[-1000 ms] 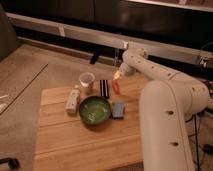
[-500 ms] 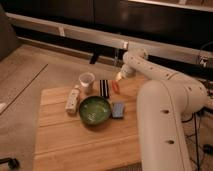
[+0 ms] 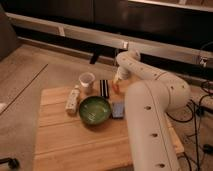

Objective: Drag the pepper across the table

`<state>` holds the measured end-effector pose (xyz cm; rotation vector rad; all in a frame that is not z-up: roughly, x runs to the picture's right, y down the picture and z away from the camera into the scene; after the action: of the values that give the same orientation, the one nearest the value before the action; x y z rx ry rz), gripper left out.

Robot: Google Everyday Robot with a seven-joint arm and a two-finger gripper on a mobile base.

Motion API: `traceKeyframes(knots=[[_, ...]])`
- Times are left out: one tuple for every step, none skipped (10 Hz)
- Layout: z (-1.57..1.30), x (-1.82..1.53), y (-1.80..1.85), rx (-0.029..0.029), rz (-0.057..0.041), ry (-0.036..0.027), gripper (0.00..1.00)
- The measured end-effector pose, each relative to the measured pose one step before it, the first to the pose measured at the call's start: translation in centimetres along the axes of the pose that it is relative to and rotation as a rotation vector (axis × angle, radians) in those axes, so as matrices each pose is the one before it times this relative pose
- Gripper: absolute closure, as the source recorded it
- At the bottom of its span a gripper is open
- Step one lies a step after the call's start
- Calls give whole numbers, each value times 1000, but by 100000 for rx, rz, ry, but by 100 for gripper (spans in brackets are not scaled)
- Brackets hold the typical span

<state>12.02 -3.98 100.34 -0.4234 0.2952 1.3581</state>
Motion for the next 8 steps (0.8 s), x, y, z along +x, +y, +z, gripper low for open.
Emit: traceKeyframes(knots=[[938,451,479,-280,-263,2617,35],[937,399,293,130,-257,2688,35],[723,309,209,-133,-23,2136,35],[675,182,392,-673,-92,1752,35],[518,-86,535,-553,-896,1071,36],[532,-61,460,-116,-1215,1102,43],[237,-114,162,44,-646,441,51],[197,-170,182,-114,-556,479,63]])
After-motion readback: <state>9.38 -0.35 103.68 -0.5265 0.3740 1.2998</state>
